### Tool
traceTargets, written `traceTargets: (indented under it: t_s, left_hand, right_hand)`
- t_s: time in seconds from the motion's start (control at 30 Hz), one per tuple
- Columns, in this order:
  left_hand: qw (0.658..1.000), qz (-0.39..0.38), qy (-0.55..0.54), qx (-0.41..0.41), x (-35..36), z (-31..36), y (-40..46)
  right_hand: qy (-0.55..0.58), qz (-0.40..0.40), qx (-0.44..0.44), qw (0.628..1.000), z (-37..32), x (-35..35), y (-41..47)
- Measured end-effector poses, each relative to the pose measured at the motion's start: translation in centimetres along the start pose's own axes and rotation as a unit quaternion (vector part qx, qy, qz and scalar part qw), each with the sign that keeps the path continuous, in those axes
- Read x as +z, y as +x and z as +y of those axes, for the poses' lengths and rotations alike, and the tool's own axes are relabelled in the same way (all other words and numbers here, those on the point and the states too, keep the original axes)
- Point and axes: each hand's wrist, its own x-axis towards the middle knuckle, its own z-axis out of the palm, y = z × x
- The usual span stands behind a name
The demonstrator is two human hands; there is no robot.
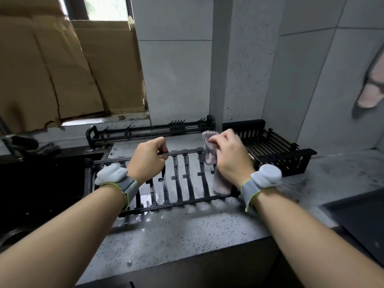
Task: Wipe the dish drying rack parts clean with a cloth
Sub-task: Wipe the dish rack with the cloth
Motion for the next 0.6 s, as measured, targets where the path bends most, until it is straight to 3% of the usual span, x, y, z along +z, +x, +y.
traceTargets:
  t_s: [0.2,0.4,0.53,0.6]
  left_hand:
    - [1.0,0.013,0.005,0.002,0.4,-0.6,-0.1]
    - [1.0,0.004,-0.005,0.004,0.4,-0.3,0.2]
    - [1.0,0.008,-0.002,0.008,0.3,-0.3,0.0]
    - [1.0,0.008,0.0,0.012,0.3,-0.1,-0.1]
  right_hand:
    - [-0.046,-0.107,-0.027,0.993,0.3,1.9,-5.1]
    - [0.007,-0.181,-0.002,0.984,-1.2,-2.1,-4.0]
    - [0.06,-0.02,0.0,0.998,-2.7,-1.8,-0.1]
    - [0.051,0.011,0.001,0.999,-3.1,0.3,0.3]
